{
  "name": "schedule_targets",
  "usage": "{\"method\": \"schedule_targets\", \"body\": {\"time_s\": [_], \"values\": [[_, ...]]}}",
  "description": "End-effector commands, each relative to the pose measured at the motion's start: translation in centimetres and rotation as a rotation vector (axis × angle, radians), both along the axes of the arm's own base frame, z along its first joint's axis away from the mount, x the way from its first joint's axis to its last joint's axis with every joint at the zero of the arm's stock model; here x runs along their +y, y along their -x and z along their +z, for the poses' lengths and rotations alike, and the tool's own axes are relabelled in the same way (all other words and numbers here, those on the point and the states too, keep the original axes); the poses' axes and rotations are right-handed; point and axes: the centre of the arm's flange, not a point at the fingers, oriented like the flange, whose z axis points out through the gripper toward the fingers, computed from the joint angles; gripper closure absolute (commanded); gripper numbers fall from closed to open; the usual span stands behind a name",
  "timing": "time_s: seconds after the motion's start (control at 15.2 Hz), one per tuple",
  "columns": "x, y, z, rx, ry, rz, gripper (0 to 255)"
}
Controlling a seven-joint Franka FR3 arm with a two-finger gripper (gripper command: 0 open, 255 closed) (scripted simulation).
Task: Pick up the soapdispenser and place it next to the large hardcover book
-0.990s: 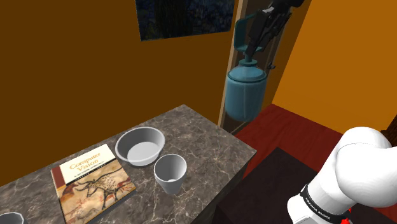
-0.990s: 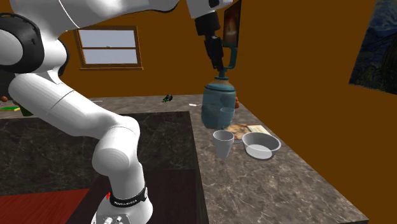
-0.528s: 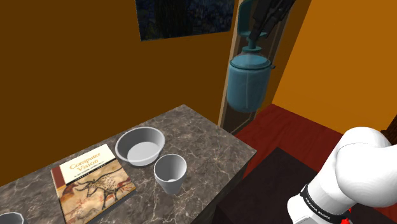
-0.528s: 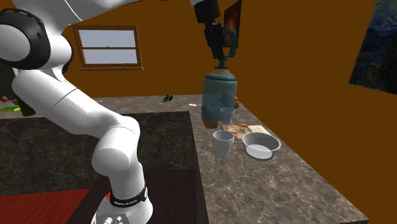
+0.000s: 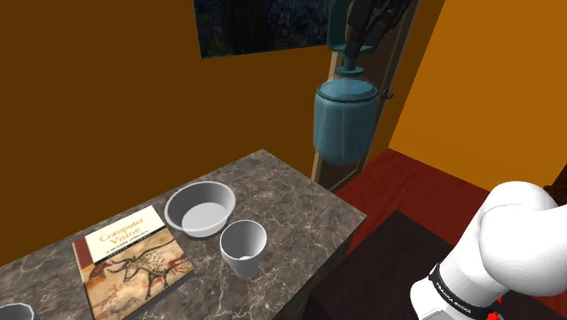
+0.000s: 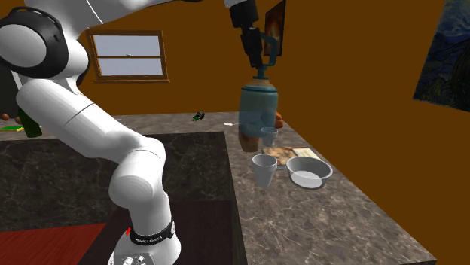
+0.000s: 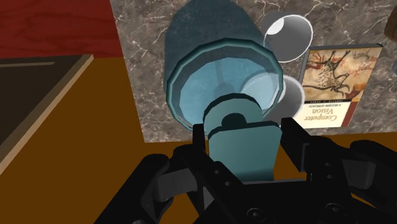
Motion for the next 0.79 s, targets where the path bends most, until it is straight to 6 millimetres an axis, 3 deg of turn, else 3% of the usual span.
{"method": "schedule_targets", "body": {"time_s": [0.0,0.73], "values": [[2.1,0.1,-1.3,-0.001,0.000,-0.001,255],[14.5,0.7,-8.7,-0.001,0.000,-0.001,255]]}}
